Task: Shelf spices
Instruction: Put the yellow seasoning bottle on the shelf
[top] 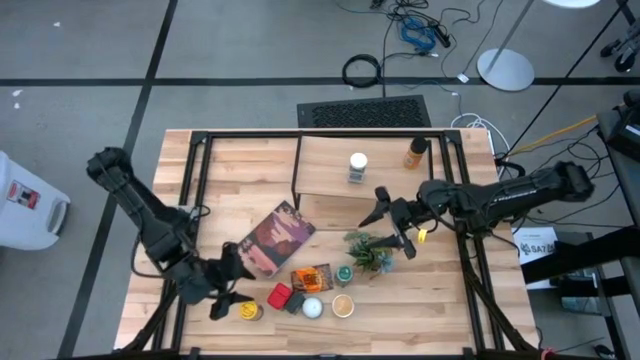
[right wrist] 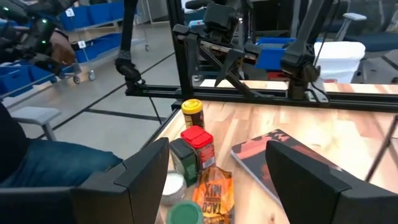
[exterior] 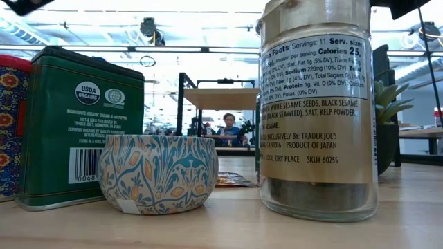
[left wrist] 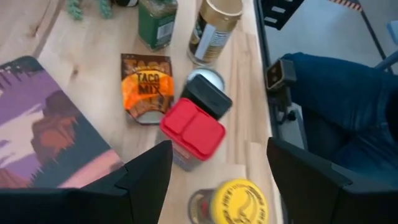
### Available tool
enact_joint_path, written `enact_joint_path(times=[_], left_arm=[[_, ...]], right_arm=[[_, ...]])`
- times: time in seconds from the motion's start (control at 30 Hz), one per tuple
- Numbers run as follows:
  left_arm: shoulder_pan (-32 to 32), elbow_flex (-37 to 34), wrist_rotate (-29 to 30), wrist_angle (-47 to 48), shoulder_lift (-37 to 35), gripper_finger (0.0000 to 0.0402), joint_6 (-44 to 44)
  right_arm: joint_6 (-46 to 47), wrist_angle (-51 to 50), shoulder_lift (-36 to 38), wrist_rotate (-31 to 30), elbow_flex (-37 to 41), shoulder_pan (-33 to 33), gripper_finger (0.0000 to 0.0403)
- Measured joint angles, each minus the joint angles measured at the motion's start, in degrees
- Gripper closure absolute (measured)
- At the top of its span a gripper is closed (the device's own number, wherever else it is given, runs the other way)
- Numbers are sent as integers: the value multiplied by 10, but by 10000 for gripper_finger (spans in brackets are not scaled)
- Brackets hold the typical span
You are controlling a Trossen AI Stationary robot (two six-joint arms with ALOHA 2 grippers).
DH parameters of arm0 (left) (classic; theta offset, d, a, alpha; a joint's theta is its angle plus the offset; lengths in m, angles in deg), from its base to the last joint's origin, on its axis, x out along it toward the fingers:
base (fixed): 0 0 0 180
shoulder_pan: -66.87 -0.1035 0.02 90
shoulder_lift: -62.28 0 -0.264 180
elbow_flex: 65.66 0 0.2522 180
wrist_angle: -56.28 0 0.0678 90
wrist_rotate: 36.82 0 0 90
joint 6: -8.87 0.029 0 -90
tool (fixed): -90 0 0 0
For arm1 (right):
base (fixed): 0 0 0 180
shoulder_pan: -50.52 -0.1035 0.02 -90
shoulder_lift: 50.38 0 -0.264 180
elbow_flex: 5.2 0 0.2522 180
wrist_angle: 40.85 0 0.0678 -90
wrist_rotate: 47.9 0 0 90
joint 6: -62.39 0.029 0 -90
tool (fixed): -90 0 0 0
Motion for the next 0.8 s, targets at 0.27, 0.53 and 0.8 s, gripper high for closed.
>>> enact_joint_path(times=[0.27, 0.53, 0.8], left_arm=[[83, 0, 59, 17, 35, 130, -98], [130, 0, 70, 17, 93, 130, -173], [177, 0, 136, 5, 128, 130, -223]], right_arm=[[15, 38, -30, 0, 0, -24, 147], [25, 65, -37, -1, 0, -30, 147], [31, 75, -37, -2, 0, -39, 147]])
